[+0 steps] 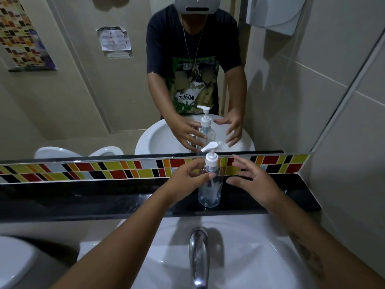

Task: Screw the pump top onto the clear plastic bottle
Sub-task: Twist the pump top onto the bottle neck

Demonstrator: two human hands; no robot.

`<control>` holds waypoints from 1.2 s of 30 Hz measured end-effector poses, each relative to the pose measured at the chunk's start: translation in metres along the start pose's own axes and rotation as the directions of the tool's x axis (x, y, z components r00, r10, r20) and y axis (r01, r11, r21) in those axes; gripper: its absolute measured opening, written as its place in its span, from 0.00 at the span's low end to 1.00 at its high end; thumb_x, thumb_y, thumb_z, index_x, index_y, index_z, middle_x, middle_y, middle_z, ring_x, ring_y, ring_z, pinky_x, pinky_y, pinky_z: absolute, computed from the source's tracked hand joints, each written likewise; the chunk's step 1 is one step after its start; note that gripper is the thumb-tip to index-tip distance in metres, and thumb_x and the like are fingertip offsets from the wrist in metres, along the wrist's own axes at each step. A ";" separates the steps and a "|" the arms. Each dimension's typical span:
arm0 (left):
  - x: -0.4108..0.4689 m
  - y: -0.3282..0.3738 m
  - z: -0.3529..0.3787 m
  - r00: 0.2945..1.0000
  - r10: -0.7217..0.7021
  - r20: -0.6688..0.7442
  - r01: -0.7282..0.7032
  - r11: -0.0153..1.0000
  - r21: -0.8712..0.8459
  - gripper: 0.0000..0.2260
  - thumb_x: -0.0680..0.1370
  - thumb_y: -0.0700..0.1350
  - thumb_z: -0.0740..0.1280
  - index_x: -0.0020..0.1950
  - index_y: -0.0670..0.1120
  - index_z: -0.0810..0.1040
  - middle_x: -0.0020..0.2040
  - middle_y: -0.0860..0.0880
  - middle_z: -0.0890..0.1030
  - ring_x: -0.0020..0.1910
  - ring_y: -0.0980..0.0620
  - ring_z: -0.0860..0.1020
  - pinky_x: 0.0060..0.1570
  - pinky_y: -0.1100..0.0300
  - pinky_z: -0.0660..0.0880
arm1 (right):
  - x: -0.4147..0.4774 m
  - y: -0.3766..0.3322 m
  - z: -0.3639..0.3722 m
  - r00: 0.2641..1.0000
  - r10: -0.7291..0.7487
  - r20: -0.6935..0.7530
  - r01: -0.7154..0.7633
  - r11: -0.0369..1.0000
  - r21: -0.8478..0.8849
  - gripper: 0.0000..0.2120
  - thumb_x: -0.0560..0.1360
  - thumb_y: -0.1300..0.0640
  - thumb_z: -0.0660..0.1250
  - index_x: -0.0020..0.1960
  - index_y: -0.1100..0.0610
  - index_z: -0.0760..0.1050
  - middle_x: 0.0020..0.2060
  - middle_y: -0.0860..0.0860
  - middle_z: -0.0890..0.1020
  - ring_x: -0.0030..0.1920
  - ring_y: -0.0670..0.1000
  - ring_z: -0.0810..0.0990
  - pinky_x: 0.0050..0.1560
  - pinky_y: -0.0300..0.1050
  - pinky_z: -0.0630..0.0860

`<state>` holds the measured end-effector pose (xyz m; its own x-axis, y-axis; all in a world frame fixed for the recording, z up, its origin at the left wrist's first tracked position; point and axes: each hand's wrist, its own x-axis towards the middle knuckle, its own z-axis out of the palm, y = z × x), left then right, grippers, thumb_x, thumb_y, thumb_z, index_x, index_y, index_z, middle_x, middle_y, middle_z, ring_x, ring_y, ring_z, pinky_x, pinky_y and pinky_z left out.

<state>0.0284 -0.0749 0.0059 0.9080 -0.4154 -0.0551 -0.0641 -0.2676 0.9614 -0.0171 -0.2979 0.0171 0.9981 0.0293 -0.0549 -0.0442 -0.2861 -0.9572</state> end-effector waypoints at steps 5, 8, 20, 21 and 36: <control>0.002 -0.010 0.002 1.000 -0.012 -0.004 0.012 0.998 -0.055 0.21 0.77 0.55 0.73 0.70 0.62 0.76 0.69 0.56 0.79 0.69 0.50 0.77 0.67 0.44 0.76 | 0.008 -0.036 0.005 0.987 -0.156 0.031 0.155 0.988 0.022 0.27 0.70 0.52 0.74 0.67 0.42 0.72 0.64 0.40 0.76 0.64 0.40 0.73 0.58 0.37 0.72; 0.002 -0.008 0.001 1.000 -0.016 0.019 0.017 0.998 -0.060 0.21 0.78 0.55 0.72 0.71 0.62 0.75 0.70 0.56 0.79 0.70 0.50 0.76 0.68 0.42 0.75 | 0.017 -0.043 0.014 0.984 -0.163 0.072 0.165 0.986 -0.011 0.20 0.72 0.53 0.73 0.62 0.41 0.77 0.60 0.44 0.80 0.63 0.45 0.76 0.63 0.49 0.75; -0.003 -0.021 -0.001 0.996 -0.076 0.040 0.078 0.996 -0.044 0.42 0.68 0.52 0.81 0.78 0.62 0.64 0.69 0.55 0.74 0.70 0.48 0.73 0.67 0.43 0.74 | 0.024 -0.047 0.018 0.981 -0.183 0.071 0.191 0.971 -0.141 0.10 0.75 0.53 0.70 0.56 0.47 0.79 0.53 0.46 0.83 0.56 0.46 0.79 0.56 0.45 0.76; -0.002 -0.024 0.000 0.997 -0.075 0.035 0.077 0.996 -0.052 0.44 0.67 0.52 0.82 0.78 0.63 0.64 0.71 0.54 0.74 0.71 0.47 0.72 0.67 0.41 0.74 | 0.024 -0.047 0.018 0.981 -0.182 0.070 0.190 0.972 -0.135 0.09 0.75 0.54 0.70 0.55 0.47 0.79 0.53 0.47 0.83 0.56 0.47 0.79 0.57 0.47 0.77; 0.007 -0.030 0.011 0.999 -0.046 -0.029 0.043 0.996 -0.072 0.32 0.69 0.48 0.82 0.68 0.61 0.72 0.61 0.59 0.79 0.64 0.53 0.77 0.58 0.56 0.80 | 0.022 -0.041 0.035 0.967 -0.254 -0.024 0.249 0.960 -0.126 0.14 0.76 0.56 0.69 0.61 0.52 0.77 0.54 0.46 0.78 0.56 0.48 0.77 0.54 0.42 0.76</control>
<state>0.0319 -0.0797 -0.0264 0.9215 -0.3776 -0.0910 0.0054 -0.2220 0.9750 0.0051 -0.2524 0.0455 0.9772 0.0783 0.1971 0.2120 -0.3884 -0.8968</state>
